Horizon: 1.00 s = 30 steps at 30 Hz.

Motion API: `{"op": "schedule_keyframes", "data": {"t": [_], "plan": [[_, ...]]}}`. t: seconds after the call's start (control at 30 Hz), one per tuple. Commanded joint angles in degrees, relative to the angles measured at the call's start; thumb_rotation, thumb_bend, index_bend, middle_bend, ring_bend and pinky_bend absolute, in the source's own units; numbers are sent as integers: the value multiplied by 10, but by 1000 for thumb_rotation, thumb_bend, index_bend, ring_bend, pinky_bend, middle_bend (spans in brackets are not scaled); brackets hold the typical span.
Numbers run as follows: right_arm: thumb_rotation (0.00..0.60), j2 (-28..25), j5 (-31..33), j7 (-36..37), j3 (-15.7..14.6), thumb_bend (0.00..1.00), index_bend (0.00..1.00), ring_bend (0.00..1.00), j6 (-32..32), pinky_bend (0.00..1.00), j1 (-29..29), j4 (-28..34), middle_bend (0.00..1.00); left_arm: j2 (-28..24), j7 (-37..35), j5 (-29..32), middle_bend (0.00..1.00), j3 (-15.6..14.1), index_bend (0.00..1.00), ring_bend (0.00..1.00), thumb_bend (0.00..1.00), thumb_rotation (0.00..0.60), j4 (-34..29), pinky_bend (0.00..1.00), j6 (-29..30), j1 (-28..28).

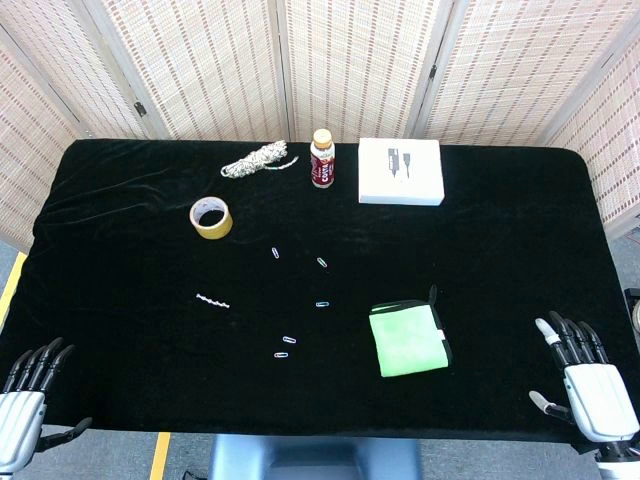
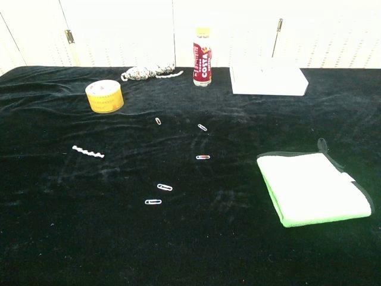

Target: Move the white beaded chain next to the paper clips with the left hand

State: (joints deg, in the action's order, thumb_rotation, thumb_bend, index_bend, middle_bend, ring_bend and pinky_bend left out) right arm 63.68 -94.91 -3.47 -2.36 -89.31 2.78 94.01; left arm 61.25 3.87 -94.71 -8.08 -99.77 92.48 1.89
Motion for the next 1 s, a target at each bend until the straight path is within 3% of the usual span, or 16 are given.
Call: {"op": "schedule_keyframes", "data": {"t": [0.03,0.23,0.3,0.33,0.37,0.4,0.47,0.5,0.57,0.63,0.77,1.0], "plan": [[600,-1,-5,-1,-2,9,0,0,-6,0,2,1,0,-1,0,-1,25,1,0,31,172,600,1,25,-4,0],[600,-2,-31,6,-9,10,0,0,-38,0,14,-2,0,5,-15,-7,28,12,0,53,172,600,5,111,-22,-14],[600,0,-43,6,-12,9,0,0,-51,0,19,-4,0,3,-13,5,75,19,0,127,173,600,-2,202,-49,-28],[600,2,-55,7,-14,9,0,0,-60,0,21,-7,0,2,-10,15,127,28,0,202,173,600,-11,303,-68,-42],[600,4,-63,8,-14,9,0,0,-66,0,21,-10,0,4,-9,22,230,38,0,339,173,600,-15,466,-80,-53],[600,6,-71,10,-14,10,0,0,-71,0,20,-14,0,9,-7,31,399,50,15,542,176,600,-18,672,-91,-64],[600,12,-82,16,-11,10,0,0,-81,0,18,-26,0,28,2,50,671,77,97,824,184,600,-21,901,-113,-89],[600,14,-83,18,-9,9,0,0,-82,0,17,-30,0,41,5,51,811,90,192,941,192,600,-17,979,-116,-100],[600,13,-79,27,-8,9,0,0,-83,0,16,-33,0,63,-11,58,918,111,315,999,203,600,-6,1000,-138,-126],[600,10,-76,40,-9,9,0,0,-82,0,16,-31,0,68,-36,70,967,124,373,1000,209,600,2,1000,-168,-149],[600,0,-76,65,-11,9,0,0,-83,0,14,-33,0,93,-47,104,1000,152,390,1000,211,600,35,1000,-235,-202],[600,-11,-51,101,-2,9,0,0,-86,0,15,-35,0,148,-38,147,1000,169,445,1000,287,600,92,1000,-326,-270]]}}
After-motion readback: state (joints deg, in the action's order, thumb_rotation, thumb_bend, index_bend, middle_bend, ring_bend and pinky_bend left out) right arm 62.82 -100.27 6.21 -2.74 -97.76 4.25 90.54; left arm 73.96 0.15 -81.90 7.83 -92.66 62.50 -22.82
